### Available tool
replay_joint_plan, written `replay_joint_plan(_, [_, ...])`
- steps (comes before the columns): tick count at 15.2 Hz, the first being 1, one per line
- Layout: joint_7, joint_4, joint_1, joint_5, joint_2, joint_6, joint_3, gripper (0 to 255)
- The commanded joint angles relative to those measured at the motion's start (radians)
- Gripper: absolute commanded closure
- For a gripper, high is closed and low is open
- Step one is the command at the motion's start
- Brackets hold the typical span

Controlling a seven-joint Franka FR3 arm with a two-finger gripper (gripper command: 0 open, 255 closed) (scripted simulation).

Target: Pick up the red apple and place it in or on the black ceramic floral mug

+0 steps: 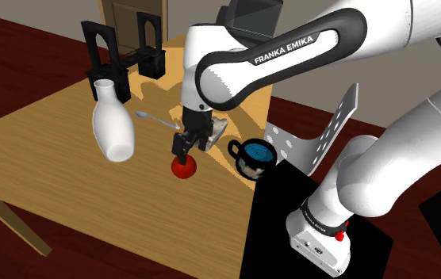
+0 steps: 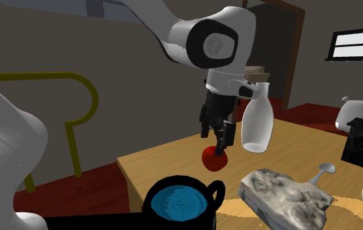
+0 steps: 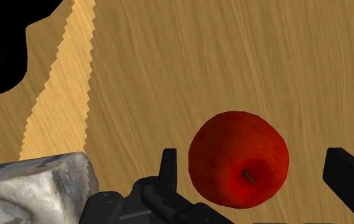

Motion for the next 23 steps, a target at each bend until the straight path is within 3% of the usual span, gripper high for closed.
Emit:
replay_joint_plan(1, [0.002, -0.008, 0.004, 0.005, 0.018, 0.025, 0.006, 0])
replay_joint_plan(6, [0.003, -0.046, 0.010, 0.009, 0.064, 0.110, 0.019, 0])
replay_joint_plan(14, [0.003, -0.046, 0.010, 0.009, 0.064, 0.109, 0.019, 0])
replay_joint_plan(15, [0.003, -0.046, 0.010, 0.009, 0.064, 0.109, 0.019, 255])
replay_joint_plan(23, [0.002, -0.046, 0.009, 0.009, 0.063, 0.109, 0.018, 255])
